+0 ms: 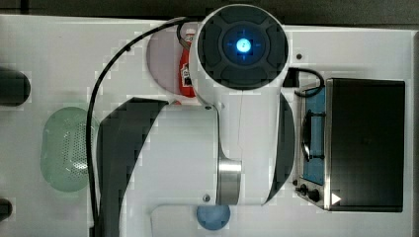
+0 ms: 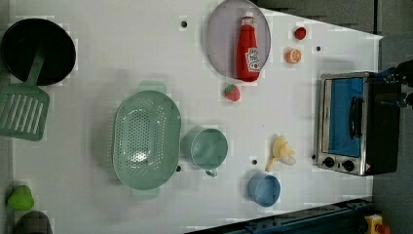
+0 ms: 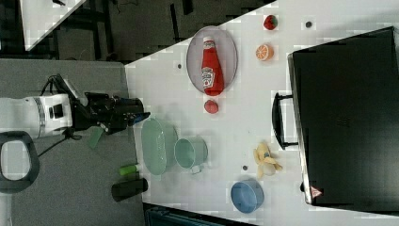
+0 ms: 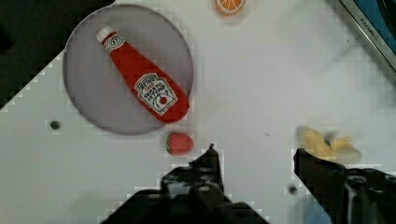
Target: Pick ketchup from plate and place it on table.
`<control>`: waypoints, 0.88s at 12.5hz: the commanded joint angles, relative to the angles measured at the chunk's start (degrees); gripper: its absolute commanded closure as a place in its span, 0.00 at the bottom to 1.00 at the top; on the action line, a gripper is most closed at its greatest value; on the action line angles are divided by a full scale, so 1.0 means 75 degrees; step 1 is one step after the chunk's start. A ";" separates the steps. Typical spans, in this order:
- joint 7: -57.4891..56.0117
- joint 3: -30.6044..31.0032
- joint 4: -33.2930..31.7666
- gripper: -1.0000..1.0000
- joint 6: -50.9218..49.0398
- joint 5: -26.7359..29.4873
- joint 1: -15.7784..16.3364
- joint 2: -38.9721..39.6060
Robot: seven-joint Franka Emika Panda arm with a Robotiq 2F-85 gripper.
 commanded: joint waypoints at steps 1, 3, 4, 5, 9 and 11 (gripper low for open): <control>0.0854 0.0559 0.0123 0.21 -0.1536 0.0022 -0.0601 -0.1276; 0.0837 0.0578 0.0080 0.00 -0.1526 0.0023 -0.0593 -0.1186; 0.0738 0.0595 0.0071 0.00 -0.1522 0.0023 -0.0576 -0.1077; 0.0562 0.0608 0.0070 0.00 -0.1482 0.0024 -0.0543 -0.0922; -0.0685 0.0686 0.0073 0.00 -0.0927 0.0024 -0.0390 0.0041; -0.1464 0.0755 0.0077 0.00 -0.0441 0.0023 -0.0346 0.0652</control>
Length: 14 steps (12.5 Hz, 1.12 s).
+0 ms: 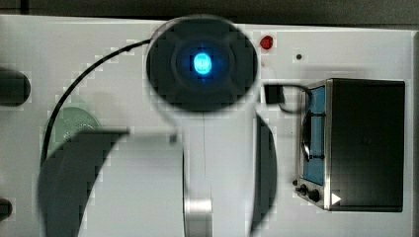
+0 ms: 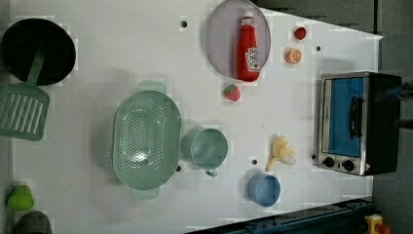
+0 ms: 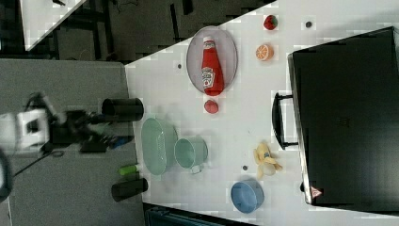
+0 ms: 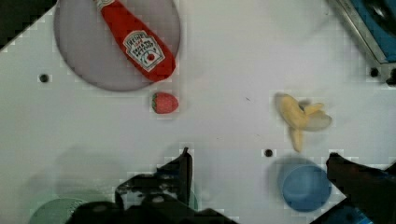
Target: Pick ketchup from plate and place it on table.
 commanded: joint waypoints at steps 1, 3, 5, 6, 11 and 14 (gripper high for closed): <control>-0.1547 0.0040 -0.0183 0.00 0.0567 -0.0007 0.0041 0.1261; -0.2355 0.0055 -0.0169 0.00 0.1069 -0.0010 0.0125 0.1917; -0.2762 0.0055 -0.0157 0.00 0.1700 -0.0028 0.0189 0.2512; -0.2858 0.0055 -0.0150 0.00 0.2014 -0.0079 0.0220 0.2806; -0.3166 0.0054 -0.0024 0.00 0.4011 -0.0758 0.0430 0.4238; -0.3716 0.0048 0.0027 0.00 0.5180 -0.1139 0.0510 0.4958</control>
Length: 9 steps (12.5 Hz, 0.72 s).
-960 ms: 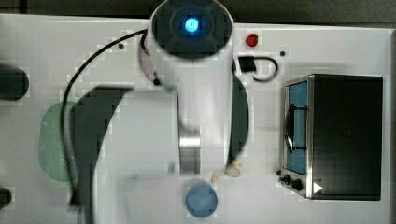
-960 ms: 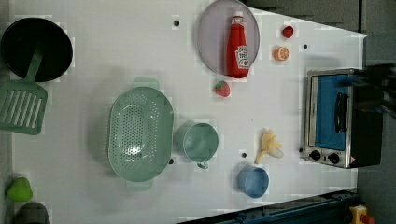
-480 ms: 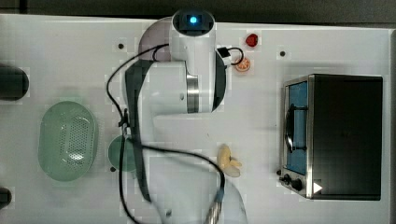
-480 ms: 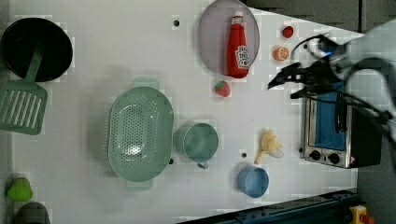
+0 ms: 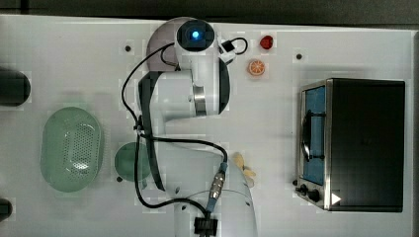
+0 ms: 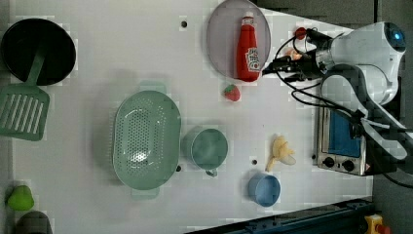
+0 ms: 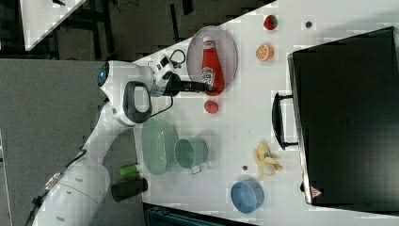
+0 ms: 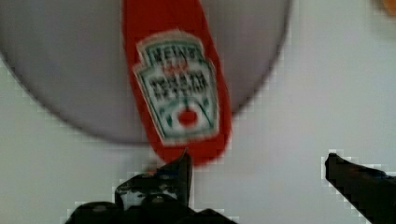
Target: Pick ketchup from plate and place it on table.
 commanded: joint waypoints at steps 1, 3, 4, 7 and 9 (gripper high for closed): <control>-0.0747 0.0043 0.0288 0.00 0.0945 -0.0334 0.0286 0.0501; -0.0749 0.0037 0.0288 0.00 0.1590 -0.0442 0.0287 0.0854; -0.0748 0.0035 0.0288 0.00 0.1844 -0.0442 0.0288 0.0997; -0.0748 0.0011 0.0297 0.04 0.2230 -0.0442 0.0292 0.1328; -0.0749 0.0001 0.0308 0.28 0.2451 -0.0441 0.0292 0.1431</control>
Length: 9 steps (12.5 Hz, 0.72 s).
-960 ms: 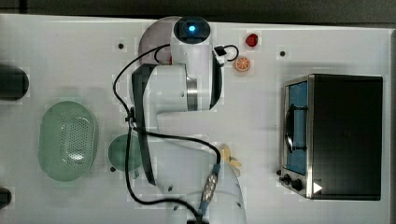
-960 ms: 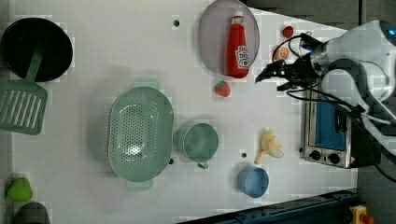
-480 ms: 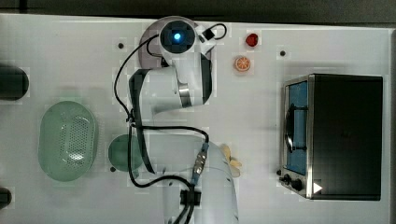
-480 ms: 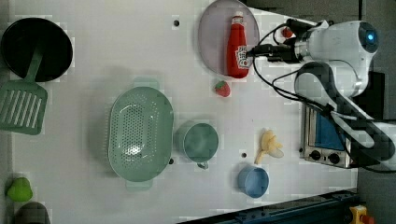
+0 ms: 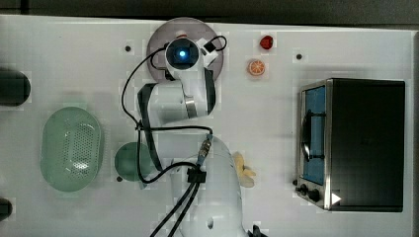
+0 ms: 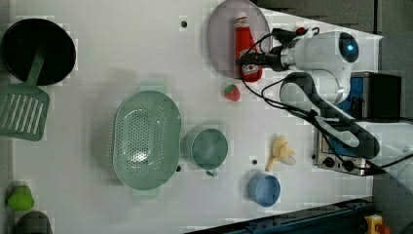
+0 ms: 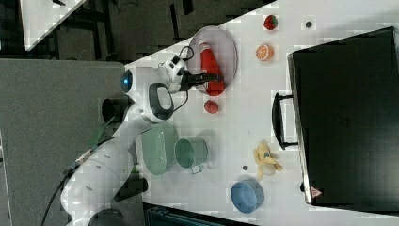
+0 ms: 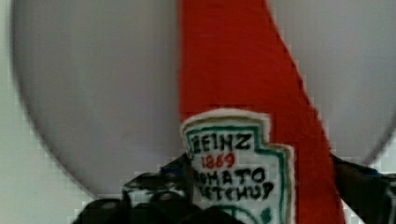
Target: Pick ketchup from plate and place it on table.
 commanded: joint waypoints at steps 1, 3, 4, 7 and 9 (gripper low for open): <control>-0.0279 -0.0074 0.0101 0.39 0.0306 -0.0036 0.0048 -0.0073; -0.0278 -0.0072 0.0115 0.39 0.0295 -0.0033 0.0036 -0.0141; -0.0275 -0.0074 0.0114 0.39 0.0269 -0.0031 0.0034 -0.0195; -0.0064 -0.0065 0.0115 0.39 0.0273 0.0008 0.0022 -0.0656; 0.0137 -0.0069 0.0085 0.39 -0.0032 0.0008 -0.0023 -0.1282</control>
